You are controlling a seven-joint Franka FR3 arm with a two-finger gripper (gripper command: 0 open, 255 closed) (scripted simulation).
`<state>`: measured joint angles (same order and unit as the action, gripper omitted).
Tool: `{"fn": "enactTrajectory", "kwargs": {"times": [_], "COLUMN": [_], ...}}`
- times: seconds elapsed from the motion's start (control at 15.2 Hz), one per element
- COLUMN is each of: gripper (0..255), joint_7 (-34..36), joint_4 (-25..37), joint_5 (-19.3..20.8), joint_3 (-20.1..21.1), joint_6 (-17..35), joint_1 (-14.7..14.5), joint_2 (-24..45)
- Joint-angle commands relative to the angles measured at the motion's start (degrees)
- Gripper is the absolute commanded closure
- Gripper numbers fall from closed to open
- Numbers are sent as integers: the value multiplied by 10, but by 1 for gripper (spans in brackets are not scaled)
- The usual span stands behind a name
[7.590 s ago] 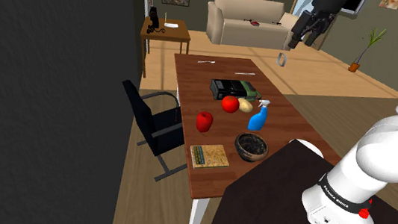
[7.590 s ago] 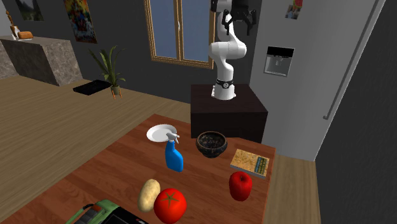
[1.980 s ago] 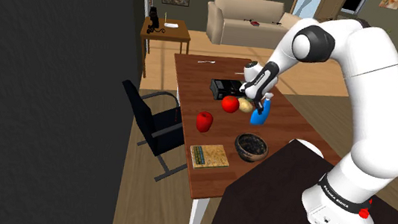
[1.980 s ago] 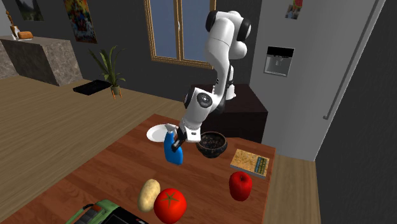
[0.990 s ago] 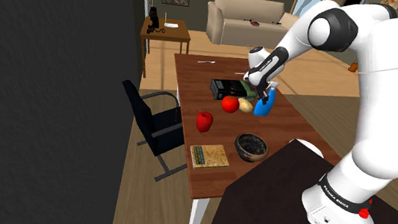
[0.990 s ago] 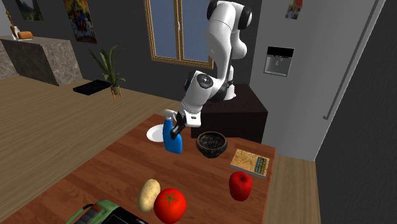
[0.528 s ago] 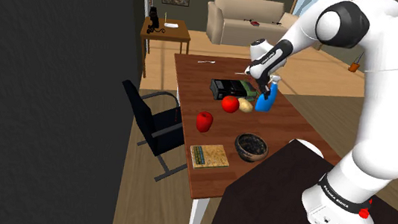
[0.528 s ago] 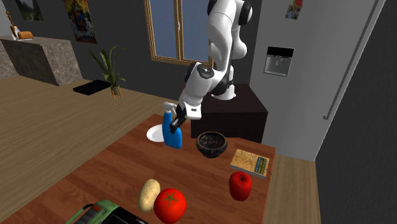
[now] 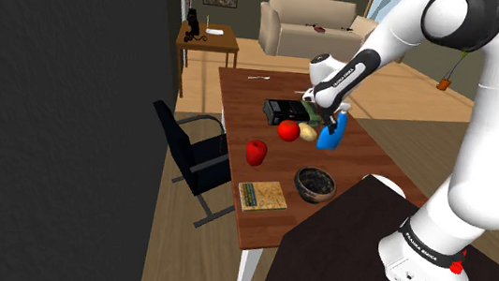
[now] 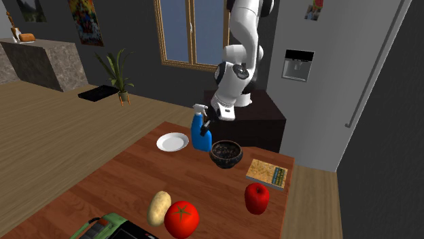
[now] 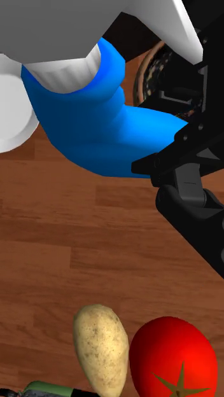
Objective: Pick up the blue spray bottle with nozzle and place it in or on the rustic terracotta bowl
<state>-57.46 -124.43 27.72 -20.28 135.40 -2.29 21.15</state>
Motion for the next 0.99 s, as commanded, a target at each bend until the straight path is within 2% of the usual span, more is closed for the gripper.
{"fn": "enactTrajectory", "kwargs": {"times": [0.0, 0.66, 0.92], "gripper": [255, 255, 255], "joint_7": [30, 177, 189], "joint_4": [-35, -182, -180], "joint_5": [11, 35, 40], "joint_3": [2, 42, 42], "joint_6": [2, -12, 18], "joint_1": [-19, -106, -104], "joint_2": [-23, -129, -95]}}
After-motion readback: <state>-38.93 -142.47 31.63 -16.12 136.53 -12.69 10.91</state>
